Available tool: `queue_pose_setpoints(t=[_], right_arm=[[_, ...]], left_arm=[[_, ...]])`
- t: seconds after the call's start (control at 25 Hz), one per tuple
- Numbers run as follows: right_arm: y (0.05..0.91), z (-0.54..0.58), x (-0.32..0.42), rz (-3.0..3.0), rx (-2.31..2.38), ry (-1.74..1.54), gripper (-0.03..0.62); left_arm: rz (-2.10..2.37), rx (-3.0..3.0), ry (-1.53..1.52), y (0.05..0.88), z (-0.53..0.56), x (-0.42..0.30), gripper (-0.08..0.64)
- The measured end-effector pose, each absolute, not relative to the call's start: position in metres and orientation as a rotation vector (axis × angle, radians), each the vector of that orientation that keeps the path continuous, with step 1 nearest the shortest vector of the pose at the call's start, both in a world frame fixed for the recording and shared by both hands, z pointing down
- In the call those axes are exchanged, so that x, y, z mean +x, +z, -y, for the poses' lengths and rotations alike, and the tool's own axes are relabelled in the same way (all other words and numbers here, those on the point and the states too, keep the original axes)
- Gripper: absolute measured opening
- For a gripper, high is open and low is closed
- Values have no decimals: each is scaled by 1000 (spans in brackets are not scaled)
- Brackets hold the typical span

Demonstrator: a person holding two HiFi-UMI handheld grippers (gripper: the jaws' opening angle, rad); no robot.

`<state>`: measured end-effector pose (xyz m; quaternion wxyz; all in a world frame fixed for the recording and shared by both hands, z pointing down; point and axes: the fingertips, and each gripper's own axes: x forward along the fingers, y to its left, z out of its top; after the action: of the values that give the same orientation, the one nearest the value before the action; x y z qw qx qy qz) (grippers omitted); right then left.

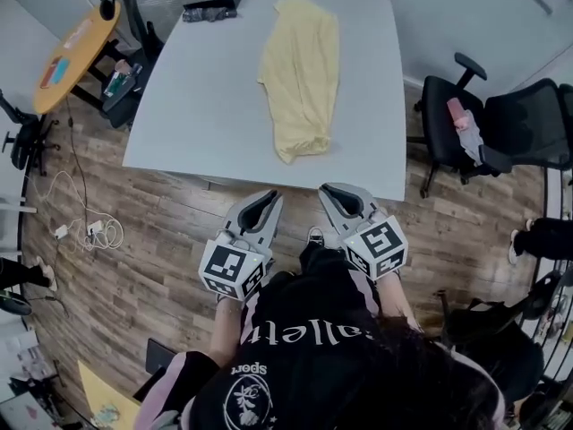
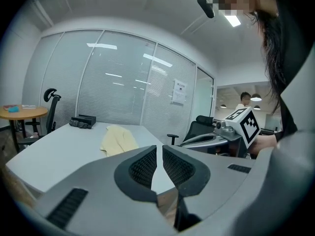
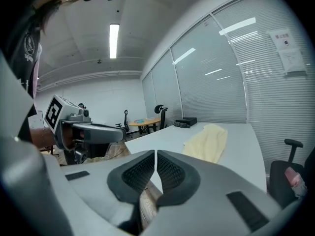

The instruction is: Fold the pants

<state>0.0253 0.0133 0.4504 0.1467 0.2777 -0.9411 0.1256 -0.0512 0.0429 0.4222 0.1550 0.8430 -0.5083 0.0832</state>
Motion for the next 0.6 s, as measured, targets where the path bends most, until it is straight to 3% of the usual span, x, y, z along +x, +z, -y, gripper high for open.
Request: queue_pose_setpoints(t=[0.6], right_arm=[[469,72,41,2729,727,410,31]], left_arm=[[1501,2388,323,428,36,-29,55]])
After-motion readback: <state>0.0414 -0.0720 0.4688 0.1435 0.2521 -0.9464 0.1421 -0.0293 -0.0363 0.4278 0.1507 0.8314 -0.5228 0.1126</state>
